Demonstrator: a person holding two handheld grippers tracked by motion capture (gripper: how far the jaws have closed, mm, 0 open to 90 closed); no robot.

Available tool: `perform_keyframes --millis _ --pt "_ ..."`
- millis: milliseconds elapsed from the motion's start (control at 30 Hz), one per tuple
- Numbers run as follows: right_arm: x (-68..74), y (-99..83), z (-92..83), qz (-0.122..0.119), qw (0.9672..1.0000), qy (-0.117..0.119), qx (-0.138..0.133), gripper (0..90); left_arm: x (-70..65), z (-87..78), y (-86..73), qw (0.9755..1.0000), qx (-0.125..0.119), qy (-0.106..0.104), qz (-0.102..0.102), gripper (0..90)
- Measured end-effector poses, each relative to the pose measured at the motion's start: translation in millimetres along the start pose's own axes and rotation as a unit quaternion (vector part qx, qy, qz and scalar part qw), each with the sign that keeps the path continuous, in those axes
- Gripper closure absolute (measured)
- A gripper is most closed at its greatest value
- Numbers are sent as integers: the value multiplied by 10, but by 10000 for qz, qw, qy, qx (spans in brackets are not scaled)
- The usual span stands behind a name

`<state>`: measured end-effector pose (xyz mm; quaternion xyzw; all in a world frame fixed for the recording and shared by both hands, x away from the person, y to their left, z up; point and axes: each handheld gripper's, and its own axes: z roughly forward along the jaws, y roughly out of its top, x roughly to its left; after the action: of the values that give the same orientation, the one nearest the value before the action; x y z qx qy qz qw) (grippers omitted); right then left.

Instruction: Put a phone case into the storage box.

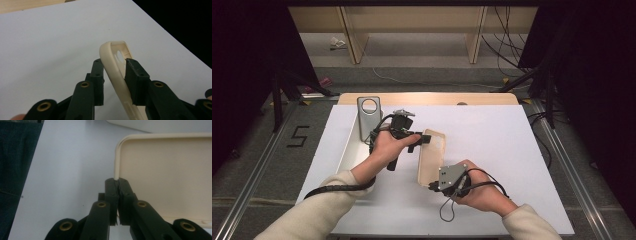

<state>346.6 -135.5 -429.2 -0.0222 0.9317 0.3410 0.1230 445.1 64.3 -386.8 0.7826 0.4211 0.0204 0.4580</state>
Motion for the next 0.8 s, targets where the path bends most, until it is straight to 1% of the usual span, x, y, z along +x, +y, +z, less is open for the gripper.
perform_keyframes --millis 100,233,300,400,433,467,500,533,567,667,733,767,800 --pt "2 -10 17 -15 10000 0 68 884 -57 -25 9 9999 -93 -71 -1 729" --pt "0 -22 30 0 9999 -20 154 883 -140 -52 10 9997 -193 -121 107 758" --pt "2 -29 42 -8 9998 -29 190 882 -186 -67 6 9995 -243 -167 120 771" --pt "2 -34 55 -3 9997 -66 230 877 -254 -87 2 9987 -382 -295 159 803" --pt "0 -34 55 47 9997 -80 214 874 -280 -94 0 9984 -430 -317 208 806" --pt "-6 -37 55 48 9997 -97 215 869 -306 -100 -2 9981 -460 -321 265 808" --pt "-8 -42 53 102 9997 -116 203 867 -333 -105 -5 9977 -492 -309 362 810" --pt "-16 -48 47 122 9997 -157 169 850 -359 -111 -9 9970 -523 -218 525 810" --pt "-25 -56 41 177 9995 -208 147 809 -377 -119 -12 9962 -541 -145 665 810" --pt "-50 -79 17 491 9983 -318 -9 698 -391 -136 -21 9949 -644 -128 763 810" --pt "-73 -96 -4 717 9966 -385 -107 633 -377 -150 -27 9935 -715 -101 876 810" --pt "-81 -101 -10 827 9956 -416 -137 591 -367 -157 -30 9932 -751 -55 889 810" --pt "-84 -100 -17 999 9940 -429 -99 544 -351 -166 -31 9929 -772 -34 904 810"
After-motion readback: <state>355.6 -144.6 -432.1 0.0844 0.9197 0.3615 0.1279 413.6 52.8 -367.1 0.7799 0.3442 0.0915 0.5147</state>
